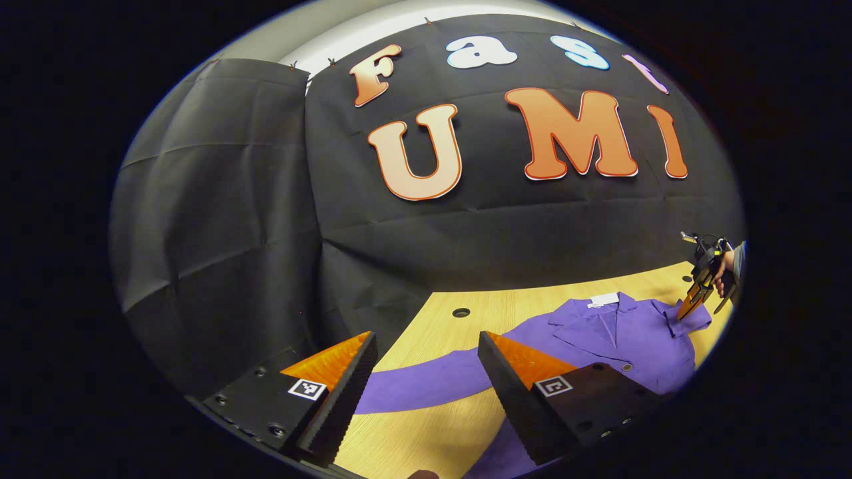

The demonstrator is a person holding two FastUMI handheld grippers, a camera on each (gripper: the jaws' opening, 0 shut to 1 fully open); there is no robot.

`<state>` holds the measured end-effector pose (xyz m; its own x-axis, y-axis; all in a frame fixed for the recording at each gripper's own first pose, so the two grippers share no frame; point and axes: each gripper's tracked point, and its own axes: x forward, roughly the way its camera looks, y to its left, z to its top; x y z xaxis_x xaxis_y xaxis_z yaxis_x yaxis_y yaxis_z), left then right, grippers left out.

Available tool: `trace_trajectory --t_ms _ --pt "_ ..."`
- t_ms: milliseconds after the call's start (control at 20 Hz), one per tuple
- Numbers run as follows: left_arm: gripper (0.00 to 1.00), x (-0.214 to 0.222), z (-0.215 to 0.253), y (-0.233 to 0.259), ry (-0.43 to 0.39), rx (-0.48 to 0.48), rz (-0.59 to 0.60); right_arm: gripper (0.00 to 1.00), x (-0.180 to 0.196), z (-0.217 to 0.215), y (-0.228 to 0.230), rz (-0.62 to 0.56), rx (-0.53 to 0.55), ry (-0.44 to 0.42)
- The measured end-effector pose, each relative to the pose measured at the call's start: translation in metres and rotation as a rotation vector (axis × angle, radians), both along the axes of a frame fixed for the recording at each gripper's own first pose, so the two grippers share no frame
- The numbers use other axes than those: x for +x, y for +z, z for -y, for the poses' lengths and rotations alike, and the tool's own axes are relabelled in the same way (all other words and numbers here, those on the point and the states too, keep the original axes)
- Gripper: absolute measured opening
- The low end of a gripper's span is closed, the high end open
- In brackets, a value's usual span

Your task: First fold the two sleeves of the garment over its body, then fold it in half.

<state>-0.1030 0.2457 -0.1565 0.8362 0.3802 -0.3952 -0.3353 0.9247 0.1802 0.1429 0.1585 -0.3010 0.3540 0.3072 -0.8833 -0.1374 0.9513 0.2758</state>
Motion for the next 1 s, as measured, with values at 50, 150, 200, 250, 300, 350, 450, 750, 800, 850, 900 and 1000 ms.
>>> trace_trajectory --t_ms 50,150,200,250,300,350,450,750,800,850,900,1000 --pt "0.98 -0.001 -0.001 -0.004 0.002 -0.008 -0.002 0.01 -0.004 0.0 -0.003 -0.005 -0.008 0.021" --pt "0.98 -0.002 -0.003 -0.008 0.007 -0.014 -0.01 0.01 -0.011 0.0 -0.011 -0.021 -0.038 0.041" --pt "0.98 -0.002 -0.004 -0.008 0.008 -0.014 -0.012 0.01 -0.013 0.0 -0.016 -0.022 -0.059 0.043" --pt "0.98 -0.003 -0.005 -0.008 0.008 -0.014 -0.014 0.05 -0.013 0.001 -0.019 -0.027 -0.076 0.044" --pt "0.98 -0.003 -0.005 -0.008 0.005 -0.013 -0.013 0.11 -0.014 -0.002 -0.02 -0.03 -0.074 0.043" --pt "0.98 -0.003 -0.004 -0.01 0.004 -0.009 -0.018 0.28 -0.013 -0.005 -0.022 -0.032 -0.076 0.037" --pt "0.98 -0.004 -0.004 -0.011 -0.001 -0.005 -0.022 0.5 -0.011 -0.01 -0.025 -0.033 -0.072 0.033" --pt "0.98 -0.004 -0.005 -0.013 -0.006 0.002 -0.03 0.37 -0.005 0.008 -0.038 -0.017 -0.183 0.014" --pt "0.98 -0.003 -0.006 -0.014 -0.007 -0.001 -0.03 0.4 -0.002 0.008 -0.037 -0.024 -0.155 -0.001" --pt "0.98 -0.003 -0.005 -0.014 -0.007 -0.002 -0.03 0.19 0.001 0.01 -0.036 -0.032 -0.124 -0.031" --pt "0.93 -0.003 -0.005 -0.013 -0.009 -0.001 -0.031 0.11 0.002 0.007 -0.035 -0.032 -0.094 -0.059" --pt "0.98 -0.001 -0.006 -0.012 -0.011 0.01 -0.03 0.03 0.001 0.007 -0.036 -0.038 -0.083 -0.038"
